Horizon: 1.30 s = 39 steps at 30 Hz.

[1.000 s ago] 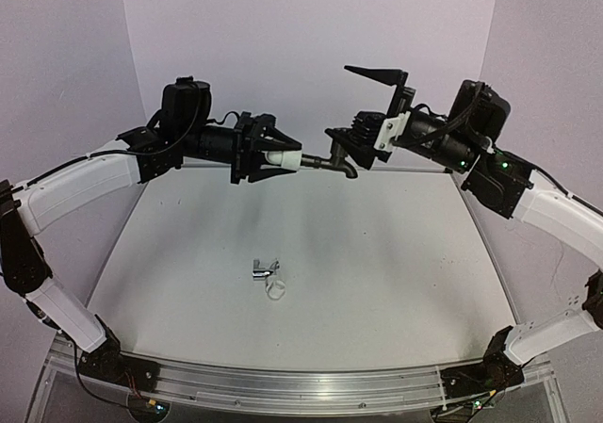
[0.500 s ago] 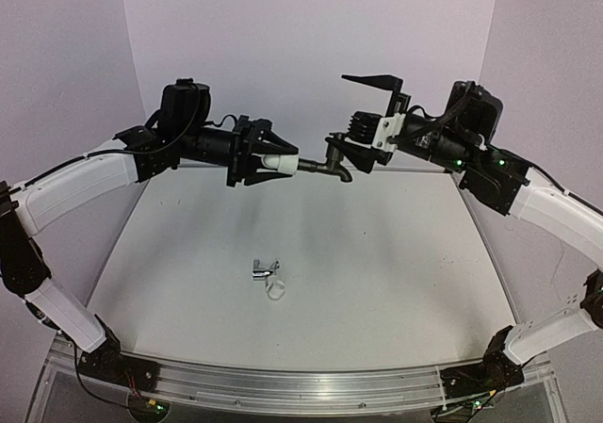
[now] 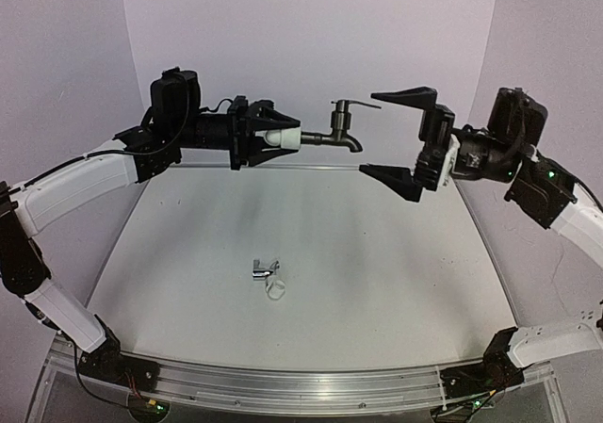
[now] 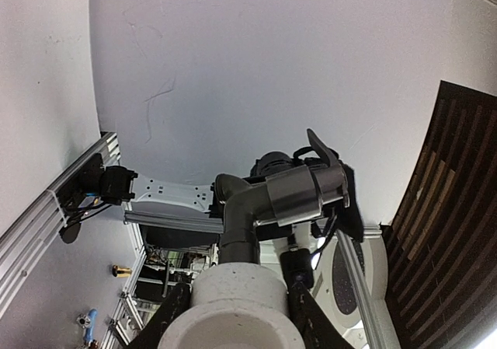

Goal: Install the water faucets

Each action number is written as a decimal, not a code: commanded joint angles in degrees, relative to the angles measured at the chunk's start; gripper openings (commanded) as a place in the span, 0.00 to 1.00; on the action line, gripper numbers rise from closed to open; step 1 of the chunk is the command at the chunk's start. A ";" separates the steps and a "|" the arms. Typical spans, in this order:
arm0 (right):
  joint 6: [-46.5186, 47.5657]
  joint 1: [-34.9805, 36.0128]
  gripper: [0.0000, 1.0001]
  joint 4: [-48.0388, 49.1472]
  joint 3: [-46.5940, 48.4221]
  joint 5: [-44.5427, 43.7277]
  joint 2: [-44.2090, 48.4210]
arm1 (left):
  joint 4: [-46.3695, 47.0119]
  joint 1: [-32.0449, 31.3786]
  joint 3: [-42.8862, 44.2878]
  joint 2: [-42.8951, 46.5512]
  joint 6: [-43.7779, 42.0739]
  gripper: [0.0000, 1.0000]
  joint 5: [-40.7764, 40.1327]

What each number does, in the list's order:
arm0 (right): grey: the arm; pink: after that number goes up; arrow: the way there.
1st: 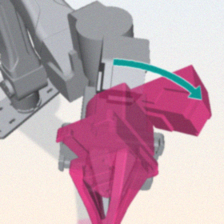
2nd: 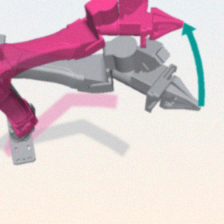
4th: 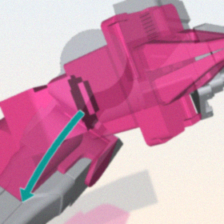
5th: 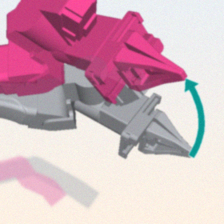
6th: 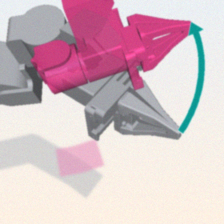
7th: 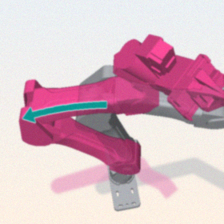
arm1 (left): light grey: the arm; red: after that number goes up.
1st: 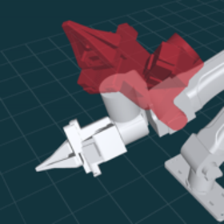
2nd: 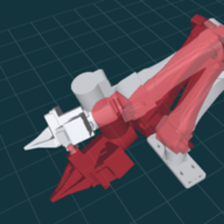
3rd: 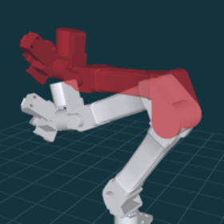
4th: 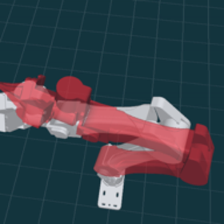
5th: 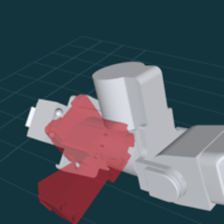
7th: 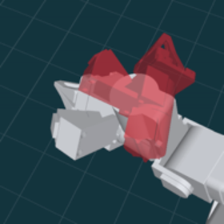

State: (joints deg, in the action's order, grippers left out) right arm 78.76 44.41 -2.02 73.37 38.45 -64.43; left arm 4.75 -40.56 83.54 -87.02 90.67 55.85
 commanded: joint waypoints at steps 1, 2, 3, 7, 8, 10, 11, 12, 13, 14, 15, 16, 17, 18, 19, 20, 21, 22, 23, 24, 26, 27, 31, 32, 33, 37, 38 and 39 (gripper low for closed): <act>12.75 0.07 0.98 -5.93 -3.89 2.58 2.66 | 12.94 0.24 -0.30 0.78 8.33 0.00 2.49; 15.71 0.07 0.98 -5.80 -5.10 0.96 2.58 | 14.75 0.23 -0.74 0.44 9.91 0.00 3.30; 19.02 0.10 0.98 -5.36 -5.99 -0.35 2.43 | 16.20 0.22 -1.23 0.21 11.74 0.00 3.90; 22.94 0.07 0.98 6.40 -10.34 -4.09 1.65 | 18.68 0.21 -2.81 0.35 15.92 0.00 5.09; 23.70 0.07 0.98 9.07 -11.15 -4.50 1.40 | 18.53 0.20 -3.08 0.45 16.40 0.00 5.32; 24.67 0.07 0.98 12.83 -11.83 -4.96 0.69 | 18.18 0.21 -3.71 0.61 17.40 0.00 5.58; 25.05 0.07 0.98 14.07 -11.77 -5.03 0.24 | 18.17 0.17 -4.16 0.69 18.02 0.00 5.60; 25.59 0.07 0.98 15.10 -11.75 -5.10 -0.15 | 18.37 0.19 -4.49 0.78 18.51 0.00 5.52; 26.34 0.09 0.98 15.94 -11.74 -5.23 -0.67 | 18.70 0.17 -4.91 0.80 19.07 0.00 5.52; 26.63 0.07 0.98 17.13 -11.85 -5.30 -1.04 | 19.16 0.11 -5.22 0.85 19.45 0.00 5.50; 26.98 0.07 0.98 18.30 -11.91 -5.55 -1.57 | 19.39 0.11 -5.49 0.88 19.87 0.00 5.43; 27.31 0.09 0.98 19.38 -12.00 -5.94 -1.95 | 19.51 0.17 -5.77 0.80 20.12 0.00 5.35; 27.68 0.08 0.98 20.12 -12.01 -6.23 -2.44 | 19.64 0.17 -5.86 0.64 20.32 0.00 5.38; 27.98 0.11 0.98 20.92 -11.98 -6.50 -2.96 | 20.09 0.14 -6.06 0.49 20.62 0.00 5.37; 28.25 0.11 0.98 21.71 -11.87 -6.74 -3.46 | 20.89 0.12 -6.40 0.30 21.15 0.00 5.34; 28.50 0.07 0.97 22.34 -11.73 -6.86 -3.95 | 21.72 0.12 -6.79 0.09 21.94 0.00 5.40; 28.74 0.07 0.96 22.81 -11.57 -6.80 -4.45 | 22.45 0.13 -7.15 -0.09 22.79 0.00 5.53; 29.04 0.07 0.93 23.12 -11.35 -6.65 -4.87 | 23.17 0.13 -7.49 -0.24 23.49 0.00 5.57; 29.27 0.07 0.91 23.38 -11.16 -6.45 -5.19 | 24.05 0.13 -7.74 -0.45 24.07 0.00 5.54; 29.57 0.07 0.87 23.57 -11.07 -6.21 -5.56 | 24.86 0.13 -7.87 -0.65 24.62 0.00 5.46; 30.35 0.08 0.83 24.20 -11.20 -5.88 -6.15 | 26.94 0.13 -8.02 -1.17 26.19 0.00 5.49; 30.49 0.12 0.81 24.65 -11.29 -5.77 -6.51 | 28.05 0.13 -8.02 -1.42 27.10 0.00 5.49; 30.72 0.07 0.79 27.28 -11.30 -5.80 -8.07 | 30.09 -0.09 -8.38 -2.01 28.91 0.00 6.27; 30.42 0.07 0.79 27.74 -11.15 -5.63 -8.36 | 30.34 -0.15 -8.61 -2.01 29.30 0.00 6.32; 30.28 0.07 0.78 28.00 -11.01 -5.40 -8.58 | 30.52 -0.20 -8.73 -2.07 29.63 0.00 6.42; 30.94 0.07 0.73 29.39 -10.48 -5.31 -9.83 | 30.92 -0.48 -9.15 -2.37 30.93 0.00 7.47; 31.09 0.07 0.71 29.82 -10.28 -5.47 -10.13 | 31.05 -0.64 -9.28 -2.51 31.25 0.00 7.86; 31.18 0.07 0.69 30.00 -9.99 -5.51 -10.50 | 31.18 -0.76 -9.42 -2.60 31.62 0.00 8.14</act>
State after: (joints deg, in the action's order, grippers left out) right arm 108.67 44.40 23.58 60.99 33.10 -73.43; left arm 29.17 -40.60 74.11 -89.89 114.06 61.61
